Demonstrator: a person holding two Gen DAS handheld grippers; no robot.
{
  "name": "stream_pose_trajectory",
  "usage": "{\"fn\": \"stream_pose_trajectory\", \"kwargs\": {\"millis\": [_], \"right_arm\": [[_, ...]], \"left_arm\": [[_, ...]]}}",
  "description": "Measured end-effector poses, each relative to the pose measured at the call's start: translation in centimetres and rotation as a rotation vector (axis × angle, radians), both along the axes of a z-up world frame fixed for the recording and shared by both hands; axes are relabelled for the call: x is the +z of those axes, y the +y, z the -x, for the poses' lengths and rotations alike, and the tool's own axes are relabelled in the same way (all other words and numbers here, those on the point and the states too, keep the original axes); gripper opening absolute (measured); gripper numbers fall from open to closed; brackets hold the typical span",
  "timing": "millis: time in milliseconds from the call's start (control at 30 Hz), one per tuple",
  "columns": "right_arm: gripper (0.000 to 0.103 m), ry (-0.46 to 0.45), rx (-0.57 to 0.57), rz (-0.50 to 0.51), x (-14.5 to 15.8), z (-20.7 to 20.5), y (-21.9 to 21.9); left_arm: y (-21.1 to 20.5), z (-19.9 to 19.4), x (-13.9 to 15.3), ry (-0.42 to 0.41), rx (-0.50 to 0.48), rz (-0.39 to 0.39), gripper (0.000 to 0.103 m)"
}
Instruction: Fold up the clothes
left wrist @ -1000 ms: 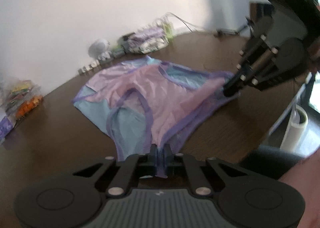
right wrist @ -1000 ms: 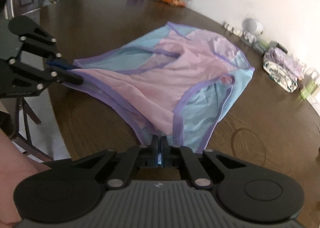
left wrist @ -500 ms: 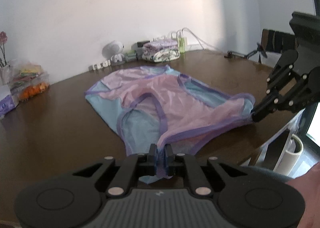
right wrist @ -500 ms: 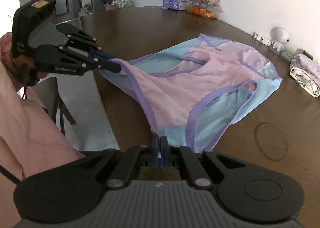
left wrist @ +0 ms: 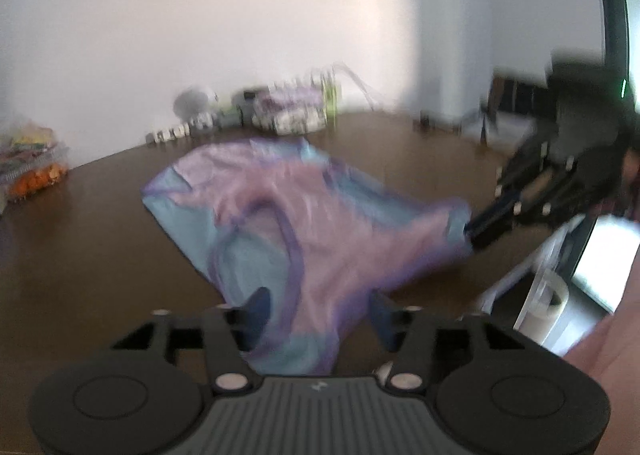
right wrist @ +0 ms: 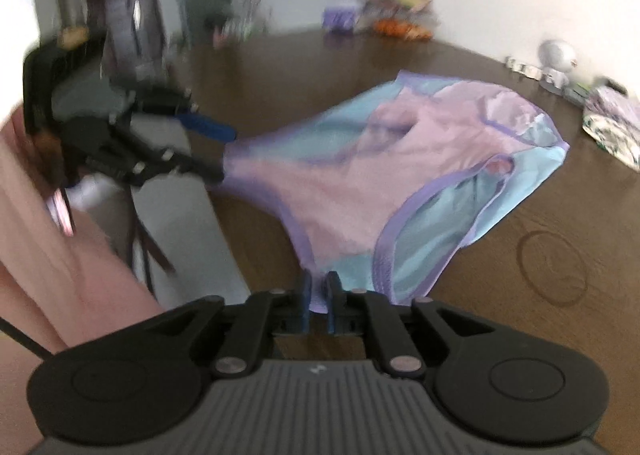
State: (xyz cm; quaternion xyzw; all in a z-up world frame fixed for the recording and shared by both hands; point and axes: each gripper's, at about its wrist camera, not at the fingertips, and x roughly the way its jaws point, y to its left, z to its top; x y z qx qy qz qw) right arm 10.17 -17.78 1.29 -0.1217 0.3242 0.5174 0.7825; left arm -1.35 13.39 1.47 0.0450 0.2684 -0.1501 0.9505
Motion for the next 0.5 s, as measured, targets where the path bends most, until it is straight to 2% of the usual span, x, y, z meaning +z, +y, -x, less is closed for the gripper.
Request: {"fn": "stream_pose_trajectory", "kwargs": {"millis": [33,67,167,233,367,500], "right_arm": [[0.027,0.006,-0.032,-0.044,0.6,-0.5,-0.6],[0.031,0.011,-0.065,-0.085,1.2,-1.0,-1.2],[0.032,0.051,-0.141,-0.180,1.9,-2.5,-2.1],[0.032,0.063,-0.205,-0.178,1.7,-3.5,-1.6],[0.032,0.079,-0.302,-0.093,-0.2,-5.2,0.5],[0.032,0.103,-0.348,-0.050,-2.2,-6.1,1.5]], "left_arm": [[0.7,-0.5,0.9,-0.011,0.014,0.016,0.063],[1.1,-1.4,1.6,-0.016,0.037,-0.001,0.066],[1.0,-5.6,2.1,-0.003,0.104,-0.126,0.065],[0.2,-8.8,1.4,0.026,0.121,-0.224,0.062],[-2.2,-13.6,-1.8,0.121,0.068,-0.390,0.036],[-2.9,-14.8,-4.1,0.153,0.042,-0.483,0.013]]}}
